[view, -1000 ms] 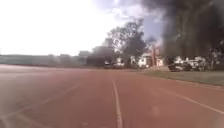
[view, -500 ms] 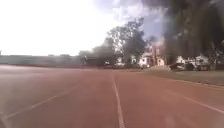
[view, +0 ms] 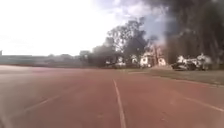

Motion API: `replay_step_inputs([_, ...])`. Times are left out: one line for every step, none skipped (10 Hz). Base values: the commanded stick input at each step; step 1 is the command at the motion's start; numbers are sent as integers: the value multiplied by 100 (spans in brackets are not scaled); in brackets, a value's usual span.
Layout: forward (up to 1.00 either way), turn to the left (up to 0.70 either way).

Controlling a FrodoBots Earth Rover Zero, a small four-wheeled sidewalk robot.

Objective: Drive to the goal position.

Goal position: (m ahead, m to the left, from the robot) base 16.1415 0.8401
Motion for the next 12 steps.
replay_step_inputs([70, 0])
replay_step_inputs([70, 0])
replay_step_inputs([70, 0])
replay_step_inputs([70, 0])
replay_step_inputs([70, 0])
replay_step_inputs([70, 0])
replay_step_inputs([70, 0])
replay_step_inputs([70, 0])
replay_step_inputs([70, 0])
replay_step_inputs([70, 0])
replay_step_inputs([70, 0])
replay_step_inputs([70, 0])
